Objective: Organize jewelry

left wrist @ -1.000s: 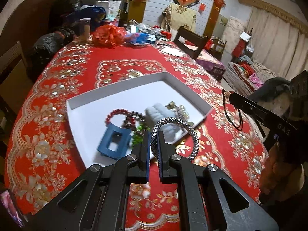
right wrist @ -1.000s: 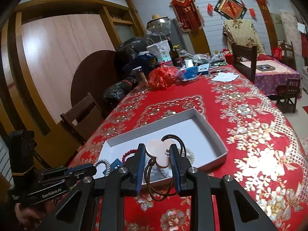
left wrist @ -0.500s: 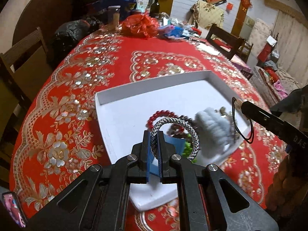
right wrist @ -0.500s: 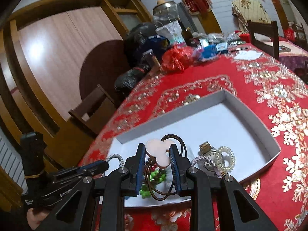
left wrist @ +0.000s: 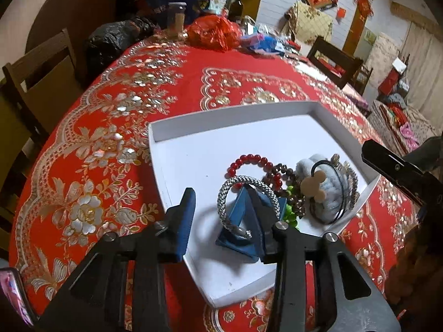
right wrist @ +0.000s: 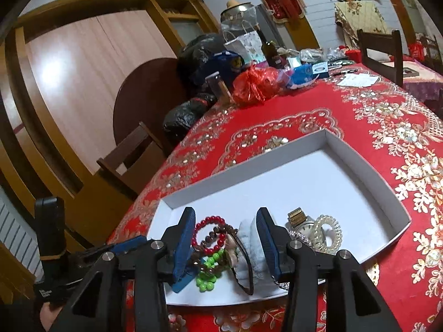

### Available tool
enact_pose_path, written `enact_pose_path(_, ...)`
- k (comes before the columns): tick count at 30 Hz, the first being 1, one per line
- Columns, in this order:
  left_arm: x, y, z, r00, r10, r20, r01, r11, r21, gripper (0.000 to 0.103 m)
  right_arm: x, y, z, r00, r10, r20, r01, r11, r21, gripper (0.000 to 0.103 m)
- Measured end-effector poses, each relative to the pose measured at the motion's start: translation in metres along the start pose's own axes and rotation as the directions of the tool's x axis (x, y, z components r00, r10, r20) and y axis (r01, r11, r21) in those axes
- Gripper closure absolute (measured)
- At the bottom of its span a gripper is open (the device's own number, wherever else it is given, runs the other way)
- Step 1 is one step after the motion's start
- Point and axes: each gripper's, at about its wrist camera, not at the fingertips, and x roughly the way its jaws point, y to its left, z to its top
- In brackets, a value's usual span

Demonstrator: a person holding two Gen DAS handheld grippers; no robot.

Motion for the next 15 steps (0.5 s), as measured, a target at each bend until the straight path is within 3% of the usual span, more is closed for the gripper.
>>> enact_pose_path(1, -0.004, -0.001, -0.001, 1.0, 0.001, 0.003, -0.001, 1.0, 0.0, 0.062, -0.004, 0.001, 0.001, 1.0, -0.015, 0.005, 0.015, 1.0, -0.004, 0.059)
enact_pose_path(2, -0.009, -0.002, -0.002, 1.0, 0.005, 0.009, -0.005, 1.0, 0.003, 0.051, -0.008, 0.003, 0.002, 0.999, -0.042, 0.003, 0.042, 0.999, -0.011, 0.059)
enact_pose_path(3, -0.015, -0.004, -0.003, 1.0, 0.008, 0.021, -0.008, 1.0, 0.008, 0.033, -0.012, 0.006, 0.003, 0.995, -0.095, -0.014, 0.095, 0.995, -0.023, 0.059)
enact_pose_path(4, -0.024, -0.006, -0.006, 0.999, 0.009, 0.041, -0.009, 1.0, 0.014, 0.026, -0.015, 0.008, 0.003, 0.985, -0.169, -0.045, 0.167, 0.985, -0.038, 0.059)
enact_pose_path(6, -0.04, -0.012, -0.013, 0.997, 0.0, 0.071, -0.002, 1.0, 0.028, 0.011, -0.026, 0.014, -0.001, 0.953, -0.282, -0.114, 0.276, 0.959, -0.065, 0.052)
enact_pose_path(8, -0.046, -0.019, -0.021, 0.999, -0.003, 0.036, 0.001, 0.998, 0.065, 0.0, -0.036, 0.017, -0.007, 0.929, -0.328, -0.168, 0.321, 0.944, -0.069, 0.031)
enact_pose_path(10, -0.052, -0.029, -0.032, 1.0, 0.0, 0.013, -0.002, 0.994, 0.108, 0.0, -0.049, 0.022, -0.018, 0.919, -0.346, -0.19, 0.337, 0.938, -0.082, 0.028)
enact_pose_path(15, -0.087, -0.052, -0.064, 0.992, 0.015, 0.125, -0.044, 0.973, 0.228, 0.0, -0.07, 0.041, -0.041, 0.907, -0.378, -0.183, 0.351, 0.922, -0.163, 0.028)
